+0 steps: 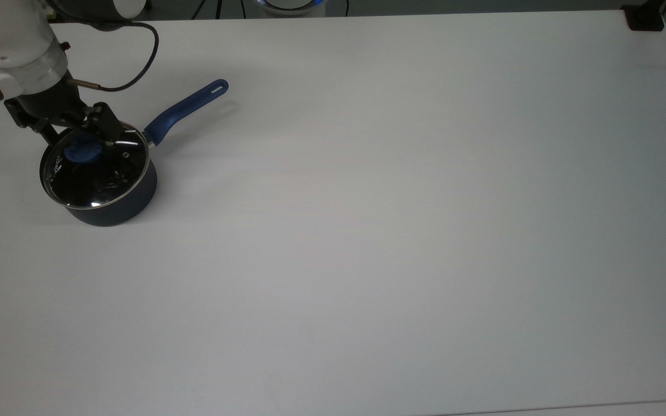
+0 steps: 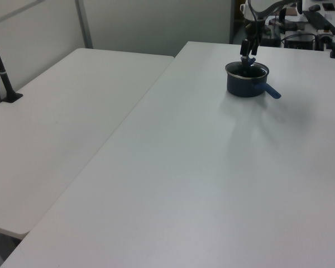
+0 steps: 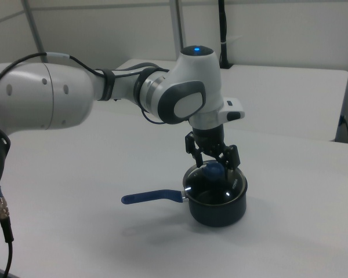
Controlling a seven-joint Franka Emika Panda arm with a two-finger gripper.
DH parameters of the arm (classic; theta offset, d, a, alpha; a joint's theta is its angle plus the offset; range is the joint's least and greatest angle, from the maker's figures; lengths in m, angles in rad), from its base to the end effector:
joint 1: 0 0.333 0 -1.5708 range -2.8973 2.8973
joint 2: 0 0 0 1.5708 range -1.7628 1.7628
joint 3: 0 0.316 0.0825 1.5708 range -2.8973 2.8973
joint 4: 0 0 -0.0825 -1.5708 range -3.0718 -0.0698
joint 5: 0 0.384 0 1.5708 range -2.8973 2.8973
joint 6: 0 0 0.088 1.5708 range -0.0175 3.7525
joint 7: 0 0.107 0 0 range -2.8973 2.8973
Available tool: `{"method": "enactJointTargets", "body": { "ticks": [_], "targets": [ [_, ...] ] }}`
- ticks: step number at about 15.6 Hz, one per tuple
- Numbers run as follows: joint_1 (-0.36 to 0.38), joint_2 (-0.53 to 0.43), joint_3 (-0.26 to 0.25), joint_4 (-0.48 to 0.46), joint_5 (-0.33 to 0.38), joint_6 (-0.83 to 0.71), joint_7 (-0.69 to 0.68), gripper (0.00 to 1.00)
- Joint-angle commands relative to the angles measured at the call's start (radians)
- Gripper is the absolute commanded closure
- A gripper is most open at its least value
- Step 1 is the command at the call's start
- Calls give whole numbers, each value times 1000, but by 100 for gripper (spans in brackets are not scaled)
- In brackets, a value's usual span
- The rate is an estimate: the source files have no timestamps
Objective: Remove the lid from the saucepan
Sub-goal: 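Lower the gripper over the blue knob of the glass lid, then close the gripper on the blue lid knob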
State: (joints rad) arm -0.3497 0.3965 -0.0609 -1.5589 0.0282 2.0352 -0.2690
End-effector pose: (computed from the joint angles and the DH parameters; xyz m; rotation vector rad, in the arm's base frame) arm 0.6274 -0.2655 0.4258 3.1062 -0.2296 0.1196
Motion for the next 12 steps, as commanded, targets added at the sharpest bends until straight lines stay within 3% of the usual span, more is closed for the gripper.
{"method": "enactJointTargets", "body": {
  "ticks": [1,4,8,12],
  "targets": [
    [0,16,3,6,29,31,-27,4],
    [1,18,3,6,33,28,-51,24],
    [3,12,3,6,45,22,-59,29],
    [3,4,3,8,45,14,-59,47]
  ]
}}
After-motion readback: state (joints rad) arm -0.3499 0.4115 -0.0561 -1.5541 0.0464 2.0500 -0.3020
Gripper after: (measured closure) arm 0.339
